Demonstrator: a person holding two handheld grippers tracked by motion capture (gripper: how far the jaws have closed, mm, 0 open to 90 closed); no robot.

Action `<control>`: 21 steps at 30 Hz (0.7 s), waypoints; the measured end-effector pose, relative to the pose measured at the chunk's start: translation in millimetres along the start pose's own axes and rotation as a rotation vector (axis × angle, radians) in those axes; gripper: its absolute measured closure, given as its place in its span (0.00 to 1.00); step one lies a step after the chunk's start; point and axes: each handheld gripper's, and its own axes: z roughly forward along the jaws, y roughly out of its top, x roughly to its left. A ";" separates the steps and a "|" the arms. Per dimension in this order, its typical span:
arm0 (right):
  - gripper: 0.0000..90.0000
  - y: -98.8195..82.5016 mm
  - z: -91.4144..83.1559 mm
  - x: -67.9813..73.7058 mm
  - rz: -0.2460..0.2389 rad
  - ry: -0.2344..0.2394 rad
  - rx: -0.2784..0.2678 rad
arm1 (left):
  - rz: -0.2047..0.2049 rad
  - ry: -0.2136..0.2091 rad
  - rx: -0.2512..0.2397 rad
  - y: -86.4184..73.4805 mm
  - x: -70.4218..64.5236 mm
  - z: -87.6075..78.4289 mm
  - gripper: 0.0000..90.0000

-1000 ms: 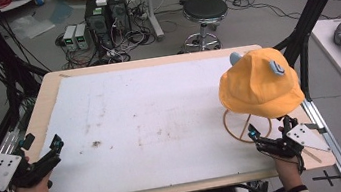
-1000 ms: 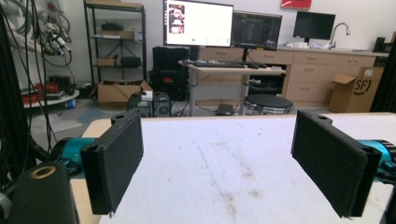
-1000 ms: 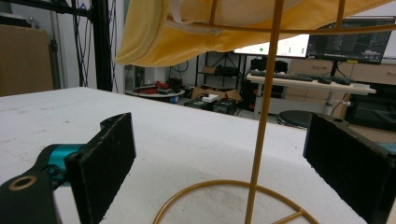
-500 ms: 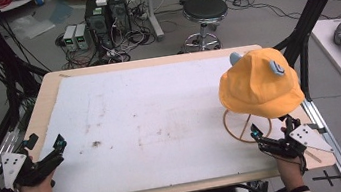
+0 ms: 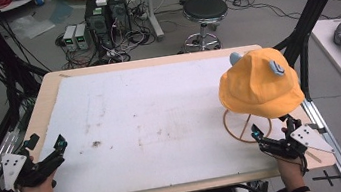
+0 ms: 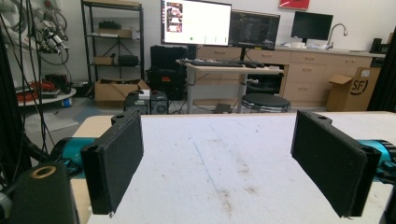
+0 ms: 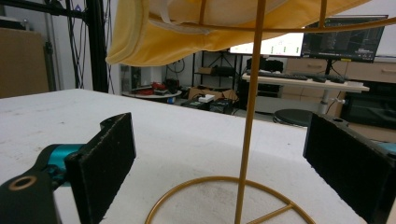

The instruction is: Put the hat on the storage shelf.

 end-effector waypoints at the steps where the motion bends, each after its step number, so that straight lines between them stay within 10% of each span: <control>1: 0.10 0.0 0.0 0.0 0.000 0.000 0.000 | 0.002 -0.001 -0.001 0.5 -0.2 -0.2 0.19; 21: 0.10 -2.0 0.8 -1.5 0.004 0.001 0.004 | 0.007 -0.010 0.002 0.5 -2.4 1.0 0.19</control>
